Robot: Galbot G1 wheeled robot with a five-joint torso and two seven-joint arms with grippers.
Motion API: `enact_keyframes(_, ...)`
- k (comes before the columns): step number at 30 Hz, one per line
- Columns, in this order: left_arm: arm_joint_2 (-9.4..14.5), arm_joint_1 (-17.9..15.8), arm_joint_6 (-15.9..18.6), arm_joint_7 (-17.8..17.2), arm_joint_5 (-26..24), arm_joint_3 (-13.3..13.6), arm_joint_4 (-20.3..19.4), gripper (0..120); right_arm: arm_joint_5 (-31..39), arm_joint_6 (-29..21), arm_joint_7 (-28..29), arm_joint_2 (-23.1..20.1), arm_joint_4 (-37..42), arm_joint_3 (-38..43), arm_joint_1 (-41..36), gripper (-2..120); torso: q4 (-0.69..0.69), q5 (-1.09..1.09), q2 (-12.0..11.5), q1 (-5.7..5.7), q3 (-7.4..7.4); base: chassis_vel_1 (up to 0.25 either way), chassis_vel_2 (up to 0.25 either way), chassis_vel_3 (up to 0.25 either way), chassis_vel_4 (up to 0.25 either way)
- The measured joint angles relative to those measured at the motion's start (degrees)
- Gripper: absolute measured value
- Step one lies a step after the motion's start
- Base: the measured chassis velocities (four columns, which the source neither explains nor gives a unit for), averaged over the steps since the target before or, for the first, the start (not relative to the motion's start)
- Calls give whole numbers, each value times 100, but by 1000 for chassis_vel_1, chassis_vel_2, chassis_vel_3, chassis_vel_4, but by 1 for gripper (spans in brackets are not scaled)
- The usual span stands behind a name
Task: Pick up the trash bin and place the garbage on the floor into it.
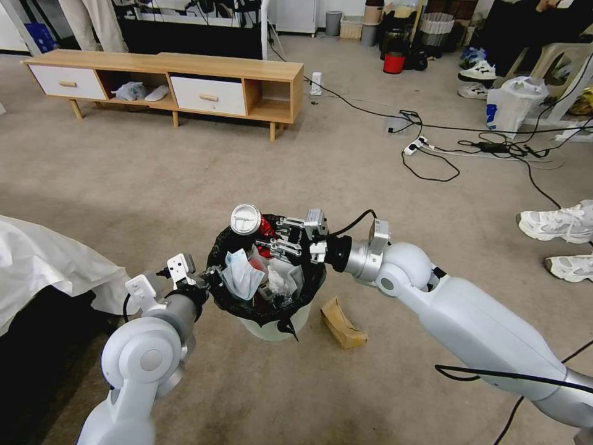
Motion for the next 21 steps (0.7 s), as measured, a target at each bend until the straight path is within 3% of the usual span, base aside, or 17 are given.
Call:
enact_keyframes(1,-3,0,-2,0,12,5,0,4,-2,15,7,-27,12,39,-54,55,0,0,0,0,0,0,0,0,0)
enact_keyframes(13,-25,15,-7,5,41,19,-35,4,35,60,56,-114,133,187,-254,97,0,0,0,0,0,0,0,0,0)
enact_keyframes(21,-10,34,-11,9,44,7,-65,4,28,84,92,-115,129,253,-334,100,0,0,0,0,0,0,0,0,0)
